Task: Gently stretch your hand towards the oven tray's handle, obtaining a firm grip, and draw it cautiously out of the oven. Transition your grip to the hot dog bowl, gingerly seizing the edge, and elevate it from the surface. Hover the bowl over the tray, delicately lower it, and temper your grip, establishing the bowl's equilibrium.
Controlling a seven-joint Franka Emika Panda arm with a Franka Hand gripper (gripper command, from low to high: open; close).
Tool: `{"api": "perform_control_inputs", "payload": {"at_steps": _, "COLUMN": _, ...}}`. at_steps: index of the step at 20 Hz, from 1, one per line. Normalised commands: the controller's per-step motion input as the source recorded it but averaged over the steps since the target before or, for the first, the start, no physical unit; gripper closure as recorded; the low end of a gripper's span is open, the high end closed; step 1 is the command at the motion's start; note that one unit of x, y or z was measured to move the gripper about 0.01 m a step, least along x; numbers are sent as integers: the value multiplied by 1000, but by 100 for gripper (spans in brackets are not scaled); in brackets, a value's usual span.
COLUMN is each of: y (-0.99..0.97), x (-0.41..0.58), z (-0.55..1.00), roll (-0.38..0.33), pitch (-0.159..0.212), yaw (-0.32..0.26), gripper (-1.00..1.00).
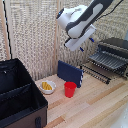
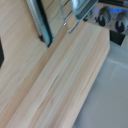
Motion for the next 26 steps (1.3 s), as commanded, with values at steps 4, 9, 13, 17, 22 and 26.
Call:
{"api": "perform_control_inputs", "payload": {"at_steps": 4, "y": 349, "x": 154, "z": 204, "roll": 261, "pitch": -43, "yaw": -173, "gripper": -100}}
{"api": "perform_control_inputs", "payload": {"at_steps": 9, "y": 361, "x": 151, "z": 202, "roll": 266, "pitch": -41, "yaw": -169, "gripper": -100}}
{"api": "perform_control_inputs", "payload": {"at_steps": 13, "y": 406, "x": 114, "z": 215, "roll": 270, "pitch": -48, "yaw": -159, "gripper": -100}}
{"api": "perform_control_inputs", "payload": {"at_steps": 17, "y": 468, "x": 44, "z": 227, "roll": 272, "pitch": -58, "yaw": -147, "gripper": -100}}
{"api": "perform_control_inputs", "payload": {"at_steps": 22, "y": 531, "x": 13, "z": 129, "roll": 264, "pitch": -38, "yaw": -132, "gripper": -100}}
{"api": "perform_control_inputs", "payload": {"at_steps": 26, "y": 631, "x": 0, "z": -13, "roll": 217, "pitch": -3, "yaw": -118, "gripper": -100}}
